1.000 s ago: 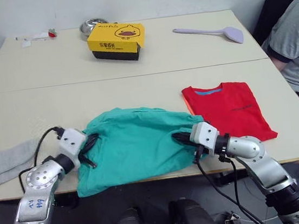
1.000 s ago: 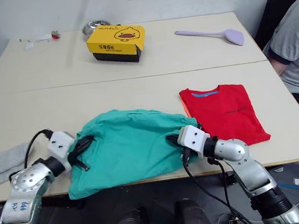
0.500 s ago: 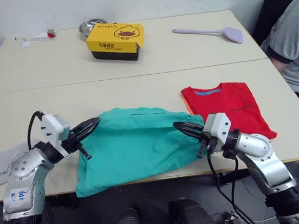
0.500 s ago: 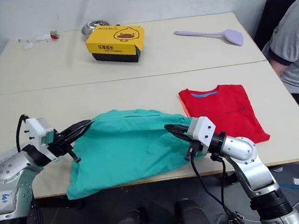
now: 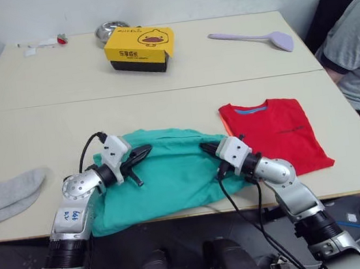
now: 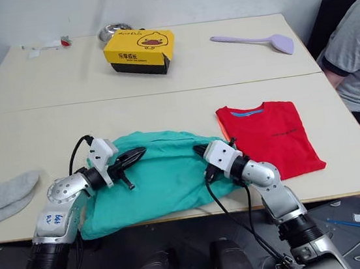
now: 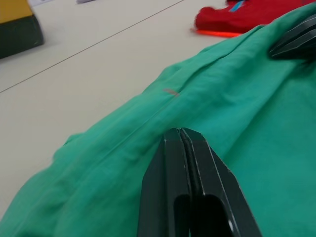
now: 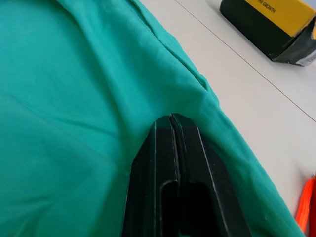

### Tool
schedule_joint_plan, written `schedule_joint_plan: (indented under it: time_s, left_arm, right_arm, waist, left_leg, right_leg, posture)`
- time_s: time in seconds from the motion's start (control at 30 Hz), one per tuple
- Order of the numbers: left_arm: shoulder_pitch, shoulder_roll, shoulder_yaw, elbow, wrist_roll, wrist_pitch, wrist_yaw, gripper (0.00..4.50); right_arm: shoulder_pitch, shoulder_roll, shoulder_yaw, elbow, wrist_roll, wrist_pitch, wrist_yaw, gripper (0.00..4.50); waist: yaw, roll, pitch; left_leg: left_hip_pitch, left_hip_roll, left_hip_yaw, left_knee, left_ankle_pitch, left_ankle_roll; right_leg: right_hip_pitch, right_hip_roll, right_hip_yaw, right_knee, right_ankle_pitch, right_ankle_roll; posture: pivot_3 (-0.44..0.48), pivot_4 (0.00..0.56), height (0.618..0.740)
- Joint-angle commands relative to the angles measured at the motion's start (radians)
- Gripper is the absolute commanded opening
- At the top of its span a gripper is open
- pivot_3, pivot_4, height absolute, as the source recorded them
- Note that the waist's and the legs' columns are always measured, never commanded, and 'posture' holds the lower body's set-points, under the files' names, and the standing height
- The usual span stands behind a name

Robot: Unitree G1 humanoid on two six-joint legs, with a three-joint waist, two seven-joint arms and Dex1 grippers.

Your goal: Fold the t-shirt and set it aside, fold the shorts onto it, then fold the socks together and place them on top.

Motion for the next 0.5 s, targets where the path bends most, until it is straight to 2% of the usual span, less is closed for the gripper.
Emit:
schedule_joint_plan:
  time_s: [0.03,0.13,0.2,0.3,0.5]
  left_arm:
    - [0.029,-0.002,0.084,0.050,0.030,-0.036,0.102,0.03]
    - [0.032,-0.007,0.143,0.089,0.020,-0.079,0.155,0.03]
    - [0.019,-0.034,0.202,0.086,-0.053,-0.125,0.140,0.03]
    - [0.014,-0.045,0.263,0.015,-0.199,-0.135,0.030,0.03]
    - [0.094,0.064,0.270,-0.143,-0.361,0.010,-0.177,0.03]
  right_arm:
    - [0.044,-0.040,-0.086,-0.046,0.025,0.036,-0.025,0.00]
    - [0.082,-0.060,-0.166,-0.074,0.103,0.049,-0.008,0.00]
    - [0.102,-0.068,-0.225,-0.098,0.179,0.055,0.014,0.00]
    - [0.119,-0.069,-0.299,-0.156,0.290,0.092,0.035,0.00]
    - [0.151,-0.125,-0.323,-0.310,0.333,0.275,0.018,0.00]
  waist:
    - [0.001,0.000,0.000]
    - [0.003,0.000,0.000]
    - [0.005,-0.001,0.000]
    - [0.003,-0.001,0.000]
    - [-0.009,-0.001,-0.001]
  left_leg:
    - [0.000,0.000,0.000,0.000,-0.001,0.002]
    - [0.001,0.000,0.000,0.000,-0.001,0.003]
    - [0.001,-0.001,-0.001,0.000,-0.001,0.003]
    - [0.001,-0.001,-0.001,0.000,-0.001,0.004]
    - [0.001,0.000,-0.001,-0.001,0.000,0.002]
  right_leg:
    - [0.000,0.000,0.000,0.000,0.000,0.000]
    - [0.001,-0.001,0.000,0.000,0.000,0.000]
    - [0.002,-0.001,-0.001,0.000,0.001,0.000]
    - [0.002,-0.001,-0.001,0.000,0.001,0.000]
    - [0.001,0.000,-0.001,0.000,0.001,0.000]
  posture:
    - [0.000,0.150,0.740]
    - [0.000,0.150,0.740]
    - [0.000,0.150,0.740]
    - [0.000,0.150,0.740]
    - [0.000,0.150,0.740]
